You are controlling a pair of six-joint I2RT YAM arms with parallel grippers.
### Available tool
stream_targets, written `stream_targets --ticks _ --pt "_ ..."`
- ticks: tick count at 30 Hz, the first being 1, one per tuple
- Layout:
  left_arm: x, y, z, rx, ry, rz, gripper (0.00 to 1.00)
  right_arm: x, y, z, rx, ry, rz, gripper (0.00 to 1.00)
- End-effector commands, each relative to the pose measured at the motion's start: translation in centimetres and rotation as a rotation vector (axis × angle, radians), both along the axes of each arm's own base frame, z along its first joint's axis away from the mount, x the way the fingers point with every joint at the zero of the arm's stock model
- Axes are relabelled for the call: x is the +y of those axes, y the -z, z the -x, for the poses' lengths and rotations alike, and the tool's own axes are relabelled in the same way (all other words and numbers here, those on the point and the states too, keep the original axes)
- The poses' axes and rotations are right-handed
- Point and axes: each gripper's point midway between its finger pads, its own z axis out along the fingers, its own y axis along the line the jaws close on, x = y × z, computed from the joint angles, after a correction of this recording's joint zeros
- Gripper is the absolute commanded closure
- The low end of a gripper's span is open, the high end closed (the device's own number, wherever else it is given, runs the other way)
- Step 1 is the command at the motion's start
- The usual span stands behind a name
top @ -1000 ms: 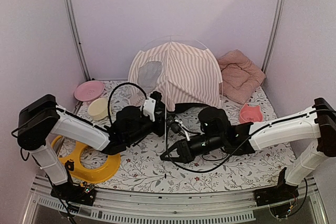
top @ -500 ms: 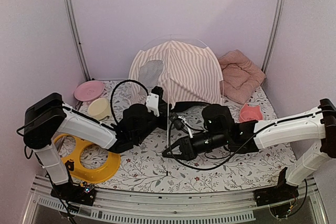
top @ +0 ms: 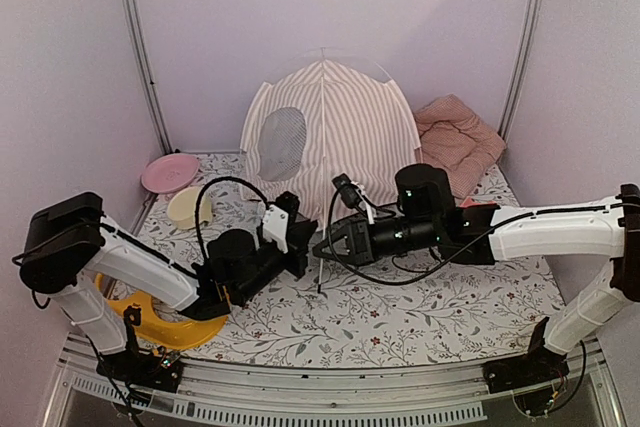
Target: Set up the pet tent
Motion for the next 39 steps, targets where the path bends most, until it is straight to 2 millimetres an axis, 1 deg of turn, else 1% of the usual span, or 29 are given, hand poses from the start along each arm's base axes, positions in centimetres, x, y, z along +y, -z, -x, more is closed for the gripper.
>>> stream_targets --ticks 1,3,4,7,11,14,15,20,21,24,31,35,39 --pt "0.5 2.0 2.9 0.015 0.060 -0.057 1.00 -0.2 -7.0 -6.0 -0.185 0.160 -0.154 1.00" --pt "0.8 2.6 3.8 0.031 0.075 -0.059 1.00 -0.4 -7.5 -7.5 -0.208 0.199 -0.156 1.00" --pt "0.9 2.9 4.2 0.038 0.083 -0.065 1.00 -0.7 -7.5 -8.4 -0.214 0.220 -0.151 1.00" --pt "1.3 3.9 5.1 0.063 0.100 -0.083 1.00 -1.7 -8.4 -10.5 -0.229 0.273 -0.169 1.00" --pt "1.8 5.0 6.0 0.089 0.103 -0.101 1.00 -2.6 -9.4 -12.4 -0.254 0.341 -0.175 1.00" --pt "1.6 5.1 6.4 0.092 0.118 -0.111 1.00 -3.4 -10.0 -13.6 -0.264 0.388 -0.190 1.00" --pt "1.4 5.2 6.5 0.094 0.121 -0.120 1.00 -3.5 -10.4 -13.9 -0.266 0.398 -0.200 1.00" --pt "0.7 5.8 6.7 0.096 0.136 -0.148 1.00 -3.8 -13.2 -14.9 -0.302 0.427 -0.256 1.00" --pt "0.6 5.9 6.8 0.096 0.141 -0.153 1.00 -3.8 -13.4 -15.1 -0.307 0.429 -0.259 1.00" --pt "0.4 6.0 6.9 0.097 0.151 -0.158 1.00 -3.8 -15.5 -15.7 -0.345 0.436 -0.287 1.00" --pt "-0.2 6.2 7.2 0.093 0.168 -0.179 1.00 -4.6 -18.4 -17.3 -0.403 0.450 -0.326 1.00" --pt "-0.6 6.4 7.3 0.092 0.175 -0.189 1.00 -4.8 -19.9 -17.7 -0.431 0.450 -0.346 1.00" --pt "-0.7 6.5 7.3 0.092 0.178 -0.196 1.00 -5.4 -21.1 -18.2 -0.456 0.457 -0.360 1.00"
